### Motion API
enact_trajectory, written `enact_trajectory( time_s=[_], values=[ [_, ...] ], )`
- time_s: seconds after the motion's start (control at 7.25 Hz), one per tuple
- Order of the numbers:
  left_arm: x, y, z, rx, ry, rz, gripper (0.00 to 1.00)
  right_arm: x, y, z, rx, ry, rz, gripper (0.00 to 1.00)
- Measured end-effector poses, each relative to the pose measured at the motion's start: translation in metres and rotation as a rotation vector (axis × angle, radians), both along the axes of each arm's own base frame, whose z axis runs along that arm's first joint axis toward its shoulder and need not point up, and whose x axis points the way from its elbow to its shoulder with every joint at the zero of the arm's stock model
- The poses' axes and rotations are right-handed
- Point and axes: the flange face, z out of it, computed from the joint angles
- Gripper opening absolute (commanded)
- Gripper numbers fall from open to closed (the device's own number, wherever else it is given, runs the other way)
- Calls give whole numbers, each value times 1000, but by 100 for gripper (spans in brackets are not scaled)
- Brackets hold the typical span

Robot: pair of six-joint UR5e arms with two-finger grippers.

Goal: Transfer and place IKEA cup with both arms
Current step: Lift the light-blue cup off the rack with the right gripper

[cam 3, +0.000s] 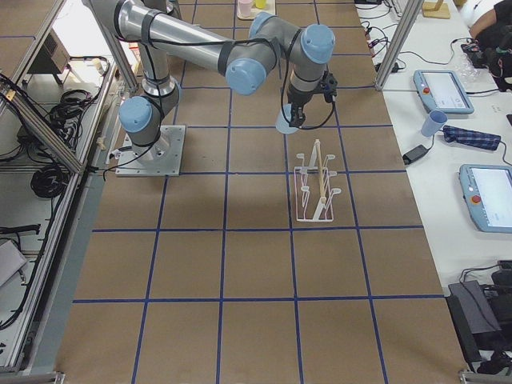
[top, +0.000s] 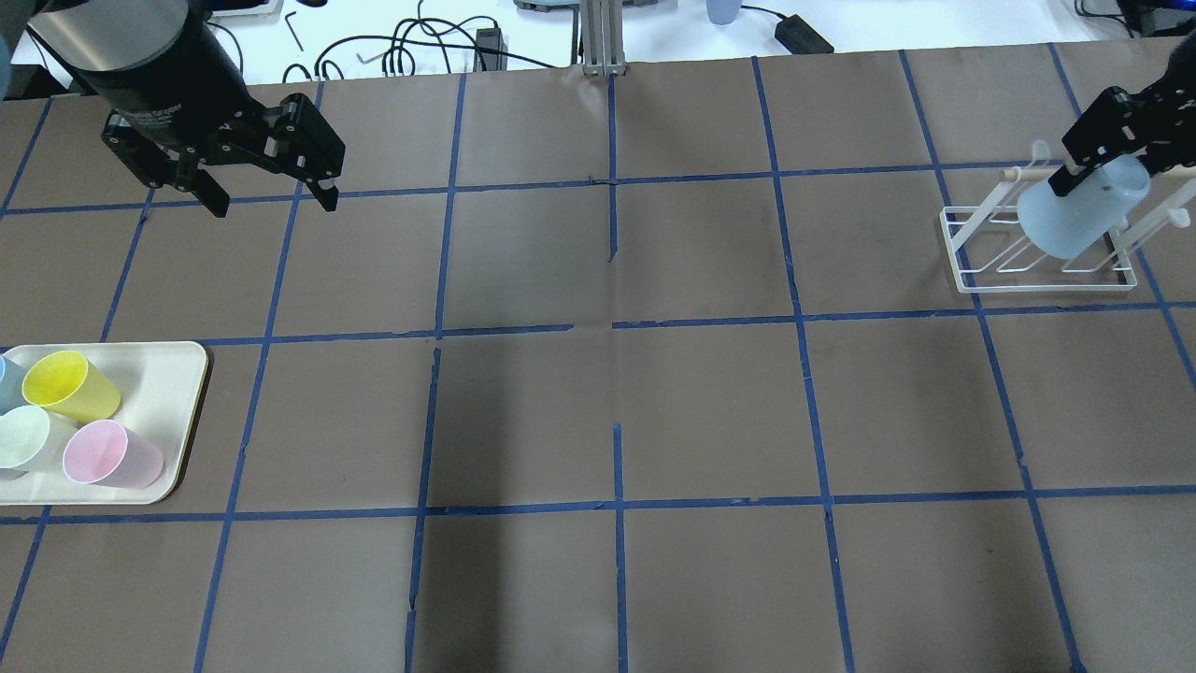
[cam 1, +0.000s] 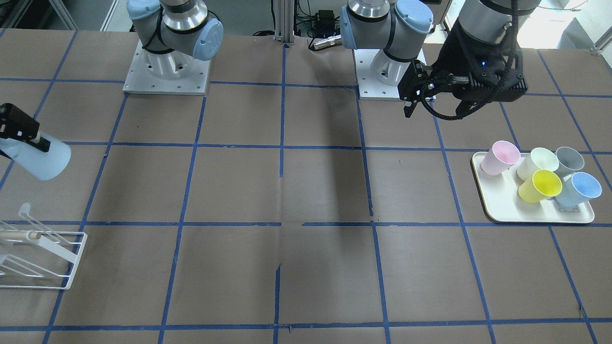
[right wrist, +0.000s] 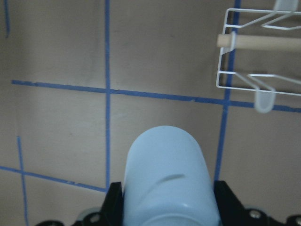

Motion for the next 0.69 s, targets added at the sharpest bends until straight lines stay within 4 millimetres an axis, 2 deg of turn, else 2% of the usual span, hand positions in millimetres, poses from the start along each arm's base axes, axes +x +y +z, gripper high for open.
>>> enact_trajectory(
  time_s=[0.28, 0.41, 0.69],
  values=[
    [0, 3, 1, -3, 54, 10, 100, 37, 20, 16, 36, -236, -49, 28],
    [7, 2, 2, -6, 109, 25, 100, 54, 29, 22, 62, -365, -87, 28],
    [36, 2, 1, 7, 286, 22, 100, 92, 36, 28, 125, -625, -176, 27]
  ],
)
